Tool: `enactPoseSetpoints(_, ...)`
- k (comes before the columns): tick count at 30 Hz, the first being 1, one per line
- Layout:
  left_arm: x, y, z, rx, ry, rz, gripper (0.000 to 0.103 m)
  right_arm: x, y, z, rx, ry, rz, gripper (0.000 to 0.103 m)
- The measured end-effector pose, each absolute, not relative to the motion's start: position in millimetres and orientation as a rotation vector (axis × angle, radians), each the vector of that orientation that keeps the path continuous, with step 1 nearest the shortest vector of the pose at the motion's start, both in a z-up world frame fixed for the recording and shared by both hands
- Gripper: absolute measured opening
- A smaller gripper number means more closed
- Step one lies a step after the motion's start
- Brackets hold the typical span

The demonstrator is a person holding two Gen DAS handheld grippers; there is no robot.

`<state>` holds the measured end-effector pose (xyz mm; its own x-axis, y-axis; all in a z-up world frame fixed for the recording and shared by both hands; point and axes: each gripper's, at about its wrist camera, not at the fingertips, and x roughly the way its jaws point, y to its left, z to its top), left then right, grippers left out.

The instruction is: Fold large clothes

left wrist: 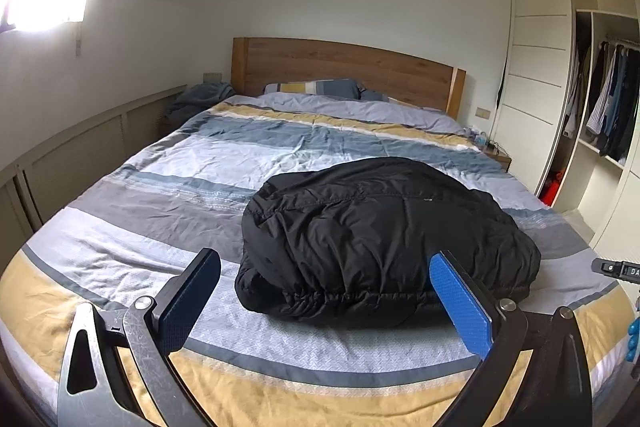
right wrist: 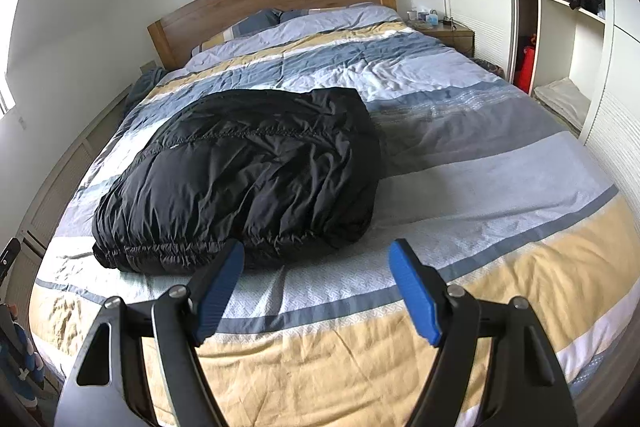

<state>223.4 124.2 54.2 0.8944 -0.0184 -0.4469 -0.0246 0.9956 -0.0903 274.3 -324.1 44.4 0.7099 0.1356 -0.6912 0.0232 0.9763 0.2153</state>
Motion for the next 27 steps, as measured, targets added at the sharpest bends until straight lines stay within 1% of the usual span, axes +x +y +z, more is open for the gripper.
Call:
enactPoseSetpoints(17,283.1,135.7,9.2,-0.119,0.555,0.02,0.102,341.4,-328.8,-10.8,0.281,0.853,0.06,0.074)
enactPoseSetpoints(21,305.5,156.6,-2.3,-0.152,0.588,0.039,0.102,361.6,-340.2,-15.3,0.336,0.839,0.072,0.074)
enactPoseSetpoints(27,351.9,214.2,-14.7,-0.275,0.643,0.053,0.102,397.7,-367.1,-20.1,0.427,0.83,0.073,0.074)
